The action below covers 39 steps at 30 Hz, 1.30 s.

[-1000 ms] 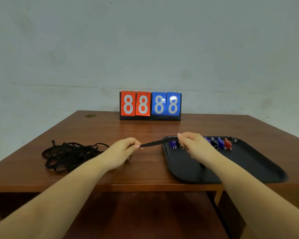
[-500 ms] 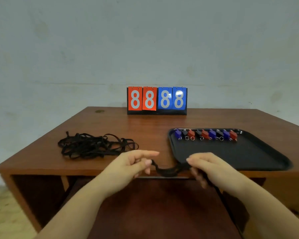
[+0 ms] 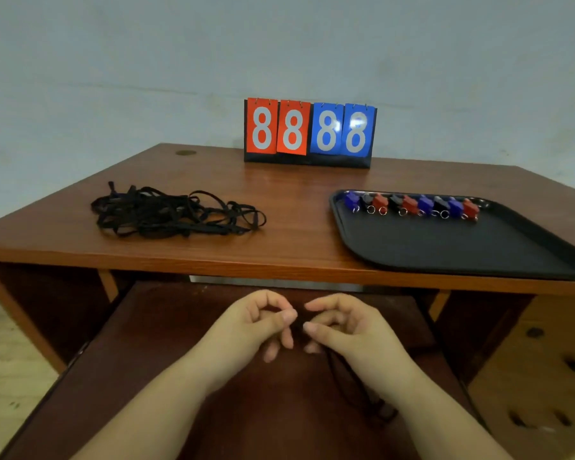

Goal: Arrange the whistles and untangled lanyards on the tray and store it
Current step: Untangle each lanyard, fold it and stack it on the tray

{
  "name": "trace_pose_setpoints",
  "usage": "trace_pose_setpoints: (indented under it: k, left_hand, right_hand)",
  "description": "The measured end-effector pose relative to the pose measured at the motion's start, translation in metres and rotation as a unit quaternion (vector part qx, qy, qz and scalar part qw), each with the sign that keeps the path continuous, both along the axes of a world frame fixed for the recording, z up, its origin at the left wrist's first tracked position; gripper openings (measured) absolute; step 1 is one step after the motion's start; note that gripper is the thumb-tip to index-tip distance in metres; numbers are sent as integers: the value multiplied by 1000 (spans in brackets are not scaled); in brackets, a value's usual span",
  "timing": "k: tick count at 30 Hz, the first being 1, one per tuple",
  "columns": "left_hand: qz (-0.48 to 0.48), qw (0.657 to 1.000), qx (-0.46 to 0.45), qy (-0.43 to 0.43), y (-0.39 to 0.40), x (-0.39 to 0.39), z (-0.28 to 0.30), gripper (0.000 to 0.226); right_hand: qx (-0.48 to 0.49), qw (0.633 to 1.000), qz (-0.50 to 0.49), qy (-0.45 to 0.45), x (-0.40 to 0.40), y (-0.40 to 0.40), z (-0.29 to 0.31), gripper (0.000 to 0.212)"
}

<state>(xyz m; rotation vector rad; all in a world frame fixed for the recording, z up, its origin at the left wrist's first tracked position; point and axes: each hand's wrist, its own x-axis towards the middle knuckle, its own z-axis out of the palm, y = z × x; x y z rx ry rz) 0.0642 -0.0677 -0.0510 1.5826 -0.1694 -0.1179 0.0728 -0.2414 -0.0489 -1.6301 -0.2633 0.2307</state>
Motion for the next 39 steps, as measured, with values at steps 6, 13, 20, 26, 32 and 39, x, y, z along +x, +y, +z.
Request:
trace_pose_setpoints:
  k: [6,13,20,26,32,39]
  left_hand:
    - [17,984,-154,86,2,3,3,19]
    - [24,969,-225,103,-7,-2,1,40]
    - [19,969,-237,63,-16,-6,-3,18]
    - [32,941,-330,70,-23,-8,5,22]
    - [65,922,-373,82,-21,-7,15,22]
    - [166,950,-262,-9,13,4,19,24]
  right_hand:
    - [-4,997,-77,-15,2,-13,3,7]
    - [66,996,-58,20,-3,-8,2,6]
    - [63,997,-31,16,-7,-5,2,4]
    - [50,999,15,-6,-9,-7,2,14]
    - [-8,999,24,-24,-9,-9,4,16]
    - [-219,974,37,-55,0,-26,3,18]
